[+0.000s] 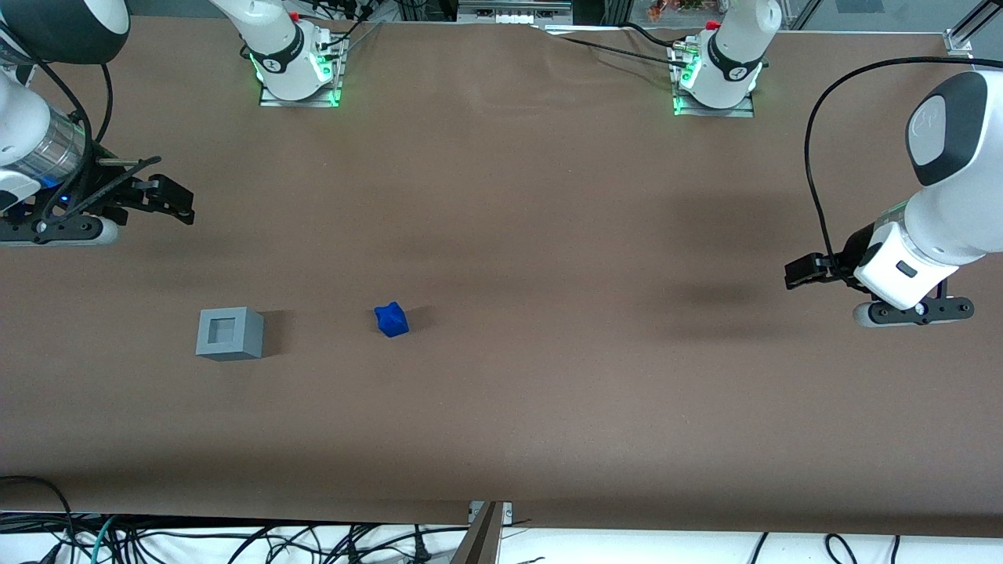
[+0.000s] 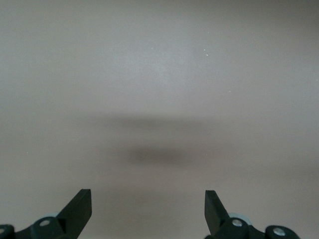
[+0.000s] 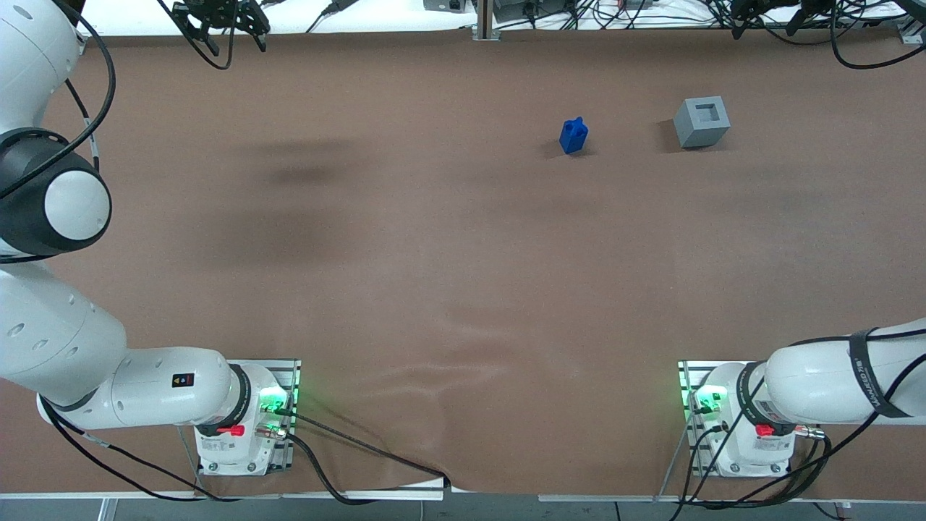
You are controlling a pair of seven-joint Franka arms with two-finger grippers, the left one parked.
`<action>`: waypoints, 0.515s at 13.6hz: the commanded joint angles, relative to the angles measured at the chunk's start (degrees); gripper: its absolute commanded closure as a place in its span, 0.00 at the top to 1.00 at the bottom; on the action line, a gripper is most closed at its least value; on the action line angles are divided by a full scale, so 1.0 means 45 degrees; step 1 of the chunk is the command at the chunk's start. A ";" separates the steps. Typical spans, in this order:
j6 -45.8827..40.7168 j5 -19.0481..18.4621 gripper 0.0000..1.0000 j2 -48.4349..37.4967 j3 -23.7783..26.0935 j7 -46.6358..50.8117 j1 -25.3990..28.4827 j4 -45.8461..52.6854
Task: Insert blue part into gray base with right arm
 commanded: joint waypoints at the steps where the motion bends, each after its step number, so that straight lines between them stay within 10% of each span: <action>1: -0.0468 0.0015 0.99 0.0015 0.0340 0.0138 -0.0226 0.0297; 7: -0.0276 -0.0084 0.99 0.0034 0.0302 -0.0171 -0.0226 0.0375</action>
